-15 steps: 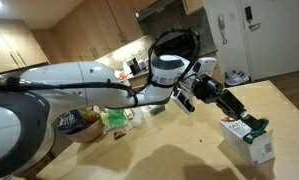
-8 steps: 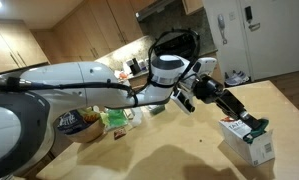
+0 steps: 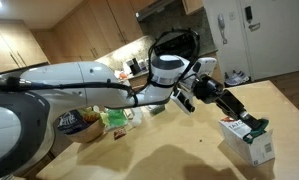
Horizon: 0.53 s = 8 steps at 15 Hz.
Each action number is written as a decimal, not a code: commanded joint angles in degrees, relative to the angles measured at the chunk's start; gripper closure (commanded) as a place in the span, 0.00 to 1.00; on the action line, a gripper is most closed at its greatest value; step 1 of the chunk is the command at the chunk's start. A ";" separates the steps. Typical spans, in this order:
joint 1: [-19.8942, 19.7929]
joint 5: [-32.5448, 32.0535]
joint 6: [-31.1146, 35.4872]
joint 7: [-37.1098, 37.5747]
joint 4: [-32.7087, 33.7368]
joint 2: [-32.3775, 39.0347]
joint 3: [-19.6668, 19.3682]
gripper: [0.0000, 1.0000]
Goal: Take the white object from the table and place it in the box on the table
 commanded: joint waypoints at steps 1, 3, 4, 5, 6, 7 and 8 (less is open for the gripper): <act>-0.15 0.57 -2.47 -0.59 2.33 0.00 -0.72 0.99; -0.48 1.01 -4.99 -2.03 4.34 -0.04 -0.97 0.99; -0.58 1.13 -6.95 -2.56 5.38 -0.06 -1.16 0.99; 0.11 0.36 -6.48 -1.47 0.99 -2.92 -0.47 0.99; 0.24 0.21 -7.77 -1.31 1.08 -3.34 -0.63 0.99; 0.32 0.14 -8.32 -1.52 0.90 -3.82 -0.62 0.99; 0.45 -0.07 -8.84 -1.48 0.64 -4.21 -0.78 0.99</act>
